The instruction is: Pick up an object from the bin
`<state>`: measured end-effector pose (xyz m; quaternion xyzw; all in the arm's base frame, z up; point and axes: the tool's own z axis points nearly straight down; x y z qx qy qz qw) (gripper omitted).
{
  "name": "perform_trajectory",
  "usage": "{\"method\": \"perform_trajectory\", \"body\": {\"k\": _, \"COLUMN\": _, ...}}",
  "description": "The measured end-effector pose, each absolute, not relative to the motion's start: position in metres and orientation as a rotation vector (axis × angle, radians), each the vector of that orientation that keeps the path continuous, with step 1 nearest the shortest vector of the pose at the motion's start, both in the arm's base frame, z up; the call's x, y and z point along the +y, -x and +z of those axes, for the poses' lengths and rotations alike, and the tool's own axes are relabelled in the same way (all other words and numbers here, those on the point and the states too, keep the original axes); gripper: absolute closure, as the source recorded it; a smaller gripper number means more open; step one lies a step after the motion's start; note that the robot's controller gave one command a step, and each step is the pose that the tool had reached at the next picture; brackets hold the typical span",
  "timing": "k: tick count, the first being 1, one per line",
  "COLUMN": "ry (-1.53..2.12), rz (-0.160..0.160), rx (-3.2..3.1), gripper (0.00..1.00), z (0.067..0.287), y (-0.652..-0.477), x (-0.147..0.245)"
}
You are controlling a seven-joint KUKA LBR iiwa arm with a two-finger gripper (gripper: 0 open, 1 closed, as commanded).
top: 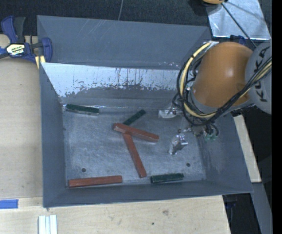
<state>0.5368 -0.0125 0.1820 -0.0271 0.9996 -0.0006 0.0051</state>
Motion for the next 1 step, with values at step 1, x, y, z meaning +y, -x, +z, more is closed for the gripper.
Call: {"method": "perform_trajectory", "body": {"k": 1, "ry": -0.002, "rz": 0.000, "rx": 3.135, "gripper": 0.00, "z": 0.1124, "y": -0.5370, "x": 0.0065}}
